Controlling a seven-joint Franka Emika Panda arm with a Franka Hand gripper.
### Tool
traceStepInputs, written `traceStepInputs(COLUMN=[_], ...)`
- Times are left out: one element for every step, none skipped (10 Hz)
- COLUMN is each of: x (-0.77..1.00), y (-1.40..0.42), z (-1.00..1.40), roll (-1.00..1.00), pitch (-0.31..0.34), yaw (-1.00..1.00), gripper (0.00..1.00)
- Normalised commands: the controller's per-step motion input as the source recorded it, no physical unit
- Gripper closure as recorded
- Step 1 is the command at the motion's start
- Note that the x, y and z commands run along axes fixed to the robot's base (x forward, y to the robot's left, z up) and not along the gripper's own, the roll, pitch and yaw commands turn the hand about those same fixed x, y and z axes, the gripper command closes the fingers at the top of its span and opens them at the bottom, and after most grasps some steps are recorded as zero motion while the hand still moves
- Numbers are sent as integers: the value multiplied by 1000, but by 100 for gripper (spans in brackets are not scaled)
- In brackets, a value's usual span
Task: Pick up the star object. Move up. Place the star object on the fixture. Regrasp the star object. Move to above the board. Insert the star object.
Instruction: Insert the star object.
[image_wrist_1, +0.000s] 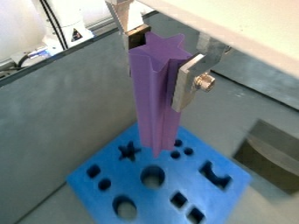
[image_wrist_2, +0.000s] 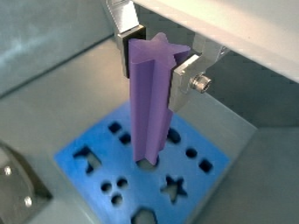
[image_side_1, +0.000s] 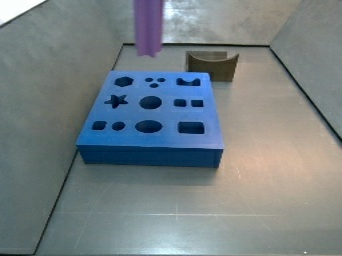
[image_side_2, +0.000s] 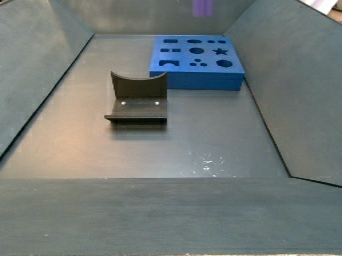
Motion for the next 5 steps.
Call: traceStepInputs(x=[-691,-600,-100,-9,0], y=[434,37,0,-37,-43], z=[-643,-697,-626,-491,-451], roll=[-307,-224,-157,-74,-81], pitch=[0,-109,-24,-86,-57], yaw=[-183,-617,-911,-991,-983], gripper=[100,100,100,100,100])
